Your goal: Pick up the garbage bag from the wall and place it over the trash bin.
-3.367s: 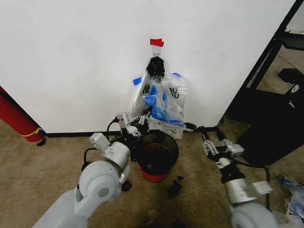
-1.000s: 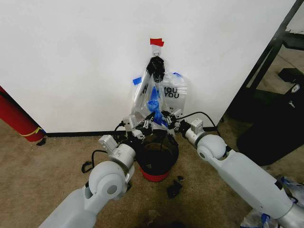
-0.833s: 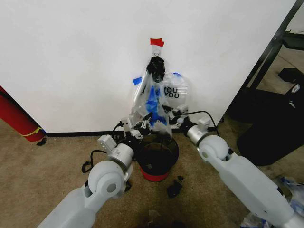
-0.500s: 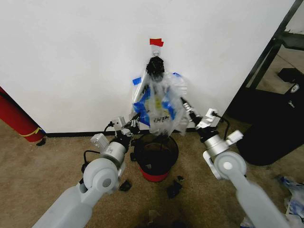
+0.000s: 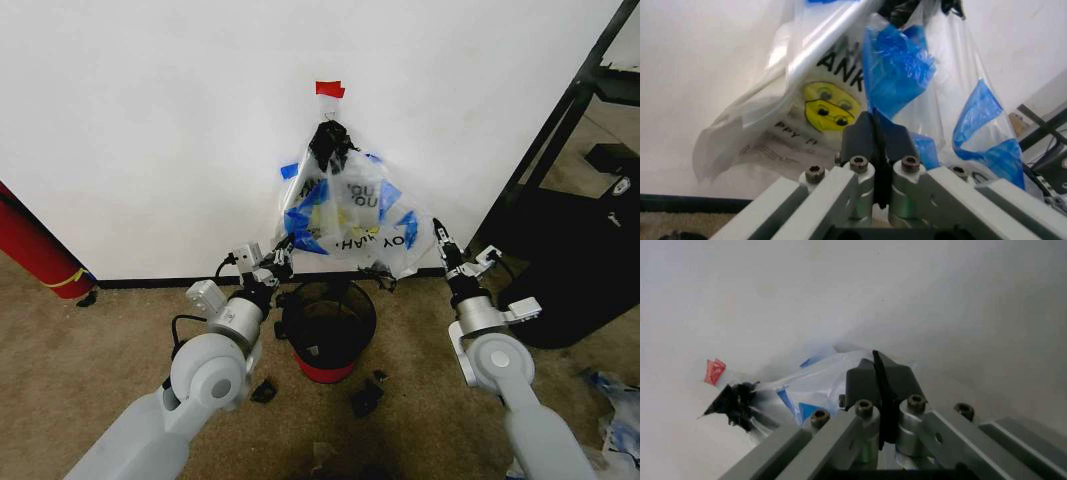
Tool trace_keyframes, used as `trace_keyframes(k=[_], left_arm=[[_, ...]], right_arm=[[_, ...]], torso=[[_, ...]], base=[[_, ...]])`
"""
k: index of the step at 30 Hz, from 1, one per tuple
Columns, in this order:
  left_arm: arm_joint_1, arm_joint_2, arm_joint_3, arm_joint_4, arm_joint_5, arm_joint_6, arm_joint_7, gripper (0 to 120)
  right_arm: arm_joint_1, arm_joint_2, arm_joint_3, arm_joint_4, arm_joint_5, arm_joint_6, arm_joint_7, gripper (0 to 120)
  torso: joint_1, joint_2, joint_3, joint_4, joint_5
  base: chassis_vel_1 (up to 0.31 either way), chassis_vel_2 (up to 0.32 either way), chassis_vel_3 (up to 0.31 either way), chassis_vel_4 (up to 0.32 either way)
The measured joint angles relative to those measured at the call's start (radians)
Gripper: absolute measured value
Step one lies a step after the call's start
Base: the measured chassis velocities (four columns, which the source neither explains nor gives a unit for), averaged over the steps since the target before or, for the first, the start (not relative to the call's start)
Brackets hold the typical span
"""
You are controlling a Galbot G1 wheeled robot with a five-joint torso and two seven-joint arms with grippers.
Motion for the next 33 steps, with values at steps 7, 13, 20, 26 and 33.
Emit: trace_keyframes(k=[7,13,20,26,33], left_arm=[[0.002,0.004,0.006,-0.024,0.001,0.005,0.000,0],[0.032,-0.018,0.011,-0.042,0.019,0.006,0.002,0],[0.039,-0.028,0.031,-0.045,0.031,0.006,0.003,0],[0.044,-0.035,0.053,-0.049,0.045,0.007,0.003,0],[0.065,-0.049,0.059,-0.053,0.055,0.008,0.004,0]], right_arm=[[-0.039,-0.031,-0.010,0.018,-0.265,-0.020,-0.002,8],[-0.110,-0.072,0.047,0.082,-0.591,-0.033,-0.046,28],[-0.185,-0.167,0.049,0.184,-0.858,-0.038,-0.084,52],[-0.076,-0.301,-0.053,0.168,-1.056,-0.067,-0.072,72],[0.191,-0.415,-0.337,0.066,-1.077,-0.188,-0.030,98]], torso=[[0.000,0.000,0.000,-0.0002,0.0001],[0.000,0.000,0.000,-0.0001,0.0001],[0.000,0.000,0.000,-0.0004,0.0001],[0.000,0.000,0.000,0.0003,0.0002],[0.000,0.000,0.000,0.0002,0.0001]], base=[[0.000,0.000,0.000,0.000],[0.000,0.000,0.000,0.000],[0.000,0.000,0.000,0.000],[0.000,0.000,0.000,0.000],[0.000,0.000,0.000,0.000]])
